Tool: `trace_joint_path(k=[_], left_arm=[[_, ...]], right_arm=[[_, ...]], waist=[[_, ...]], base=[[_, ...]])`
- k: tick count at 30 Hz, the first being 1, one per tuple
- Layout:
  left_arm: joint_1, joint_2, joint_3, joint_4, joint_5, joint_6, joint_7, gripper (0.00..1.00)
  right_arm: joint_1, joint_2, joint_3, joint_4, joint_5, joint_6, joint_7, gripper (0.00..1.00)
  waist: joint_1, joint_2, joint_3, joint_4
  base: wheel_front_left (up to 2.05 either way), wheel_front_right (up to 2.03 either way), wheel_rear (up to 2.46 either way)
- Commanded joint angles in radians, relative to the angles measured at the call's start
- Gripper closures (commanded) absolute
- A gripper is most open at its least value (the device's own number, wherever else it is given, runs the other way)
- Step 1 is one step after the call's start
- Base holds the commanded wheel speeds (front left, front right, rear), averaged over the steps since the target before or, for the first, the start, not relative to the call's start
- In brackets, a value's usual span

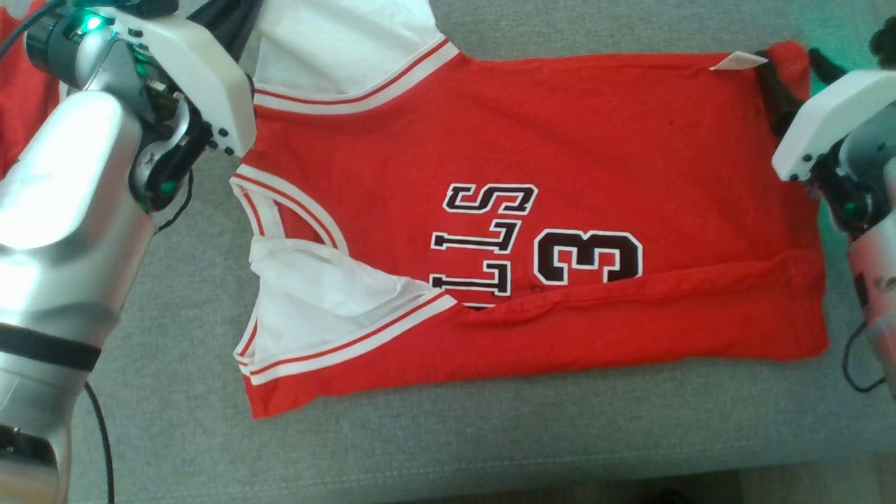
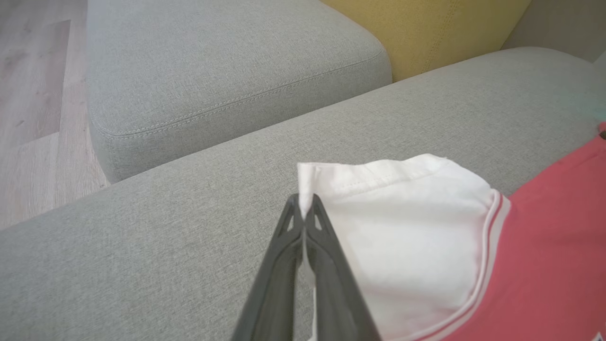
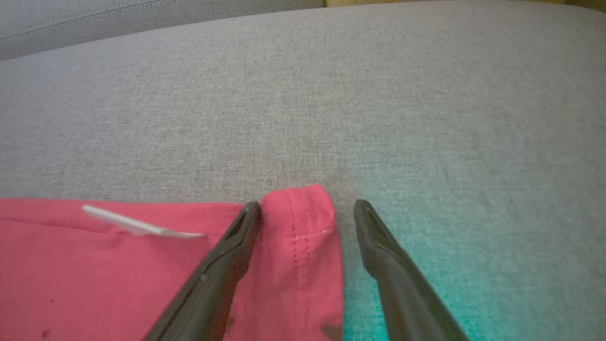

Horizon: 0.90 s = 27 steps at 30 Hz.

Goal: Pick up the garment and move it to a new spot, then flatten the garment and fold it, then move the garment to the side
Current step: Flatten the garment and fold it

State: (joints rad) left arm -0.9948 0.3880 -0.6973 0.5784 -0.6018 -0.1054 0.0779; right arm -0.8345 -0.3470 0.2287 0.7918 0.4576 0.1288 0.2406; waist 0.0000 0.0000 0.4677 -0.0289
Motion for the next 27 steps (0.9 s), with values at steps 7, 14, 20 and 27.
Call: trace_joint_path(k=[7, 14, 20, 27], left_arm=[[-0.036, 0.054, 0.038, -0.042, -0.011, 0.023, 0.008, 1.00], [-0.053, 0.060, 0.077, -0.022, -0.029, 0.055, -0.031, 1.00], [-0.102, 0.053, 0.107, 0.017, -0.033, 0.071, -0.090, 1.00], [-0.174, 0.012, 0.105, 0.101, -0.019, 0.060, -0.165, 1.00]], right_arm=[[-0.045, -0.019, 0.051, 0.042, 0.038, 0.002, 0.003, 1.00], [-0.103, -0.029, 0.036, 0.087, 0.029, 0.002, -0.090, 1.00], [-0.179, -0.024, 0.004, 0.141, 0.001, 0.002, -0.171, 1.00], [-0.258, 0.003, -0.010, 0.208, -0.047, 0.002, -0.275, 1.00]], waist=[[0.0000, 0.0000, 0.012, 0.007], [0.0000, 0.0000, 0.016, 0.000], [0.0000, 0.0000, 0.032, -0.002], [0.0000, 0.0000, 0.042, 0.006]], base=[[0.00, 0.00, 0.00], [0.00, 0.00, 0.00], [0.00, 0.00, 0.00], [0.00, 0.00, 0.00]])
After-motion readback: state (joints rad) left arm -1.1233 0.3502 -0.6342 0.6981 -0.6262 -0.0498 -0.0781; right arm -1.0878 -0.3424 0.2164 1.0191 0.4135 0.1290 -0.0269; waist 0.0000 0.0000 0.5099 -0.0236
